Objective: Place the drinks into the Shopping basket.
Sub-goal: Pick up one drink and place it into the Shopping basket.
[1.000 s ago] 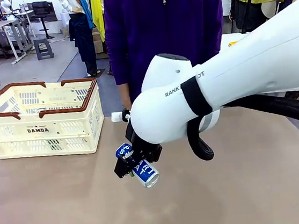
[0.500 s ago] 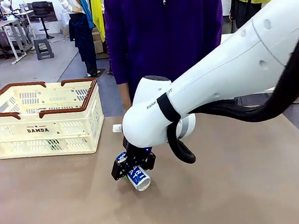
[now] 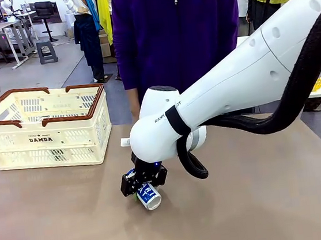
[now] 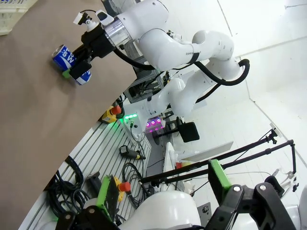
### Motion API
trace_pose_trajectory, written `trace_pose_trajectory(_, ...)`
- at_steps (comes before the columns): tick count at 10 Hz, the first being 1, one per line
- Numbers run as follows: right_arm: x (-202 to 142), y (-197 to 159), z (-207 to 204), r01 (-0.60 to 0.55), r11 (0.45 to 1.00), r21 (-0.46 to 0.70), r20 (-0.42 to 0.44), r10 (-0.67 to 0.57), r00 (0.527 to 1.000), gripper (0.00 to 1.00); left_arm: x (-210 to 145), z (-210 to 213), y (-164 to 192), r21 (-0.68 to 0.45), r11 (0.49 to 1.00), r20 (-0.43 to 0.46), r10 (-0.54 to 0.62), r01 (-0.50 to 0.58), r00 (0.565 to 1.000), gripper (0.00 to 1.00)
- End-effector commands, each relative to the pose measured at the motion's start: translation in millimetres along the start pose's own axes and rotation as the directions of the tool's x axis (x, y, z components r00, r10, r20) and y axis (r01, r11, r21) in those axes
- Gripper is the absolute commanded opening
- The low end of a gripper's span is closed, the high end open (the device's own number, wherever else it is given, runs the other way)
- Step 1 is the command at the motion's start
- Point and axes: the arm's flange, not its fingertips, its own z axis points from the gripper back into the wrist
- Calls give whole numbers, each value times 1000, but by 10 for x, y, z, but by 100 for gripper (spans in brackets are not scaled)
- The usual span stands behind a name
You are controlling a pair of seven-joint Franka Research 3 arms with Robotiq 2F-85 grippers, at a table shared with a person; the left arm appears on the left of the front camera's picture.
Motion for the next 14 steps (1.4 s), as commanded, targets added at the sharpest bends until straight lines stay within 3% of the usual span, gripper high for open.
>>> trace_pose_trajectory(1,61,73,24,26,998,-59,17,-25,1000,100,3,2,-21,-23,1000,9,-21,21,1000,100)
trace_pose_trajectory(9,-3,48,125,11,999,-34,37,-10,999,100,3,2,-21,-23,1000,9,-21,21,1000,100)
trace_pose_trajectory(14,-274,-354,824,79,995,-64,153,-68,986,100,3,2,-21,-23,1000,9,-21,21,1000,100)
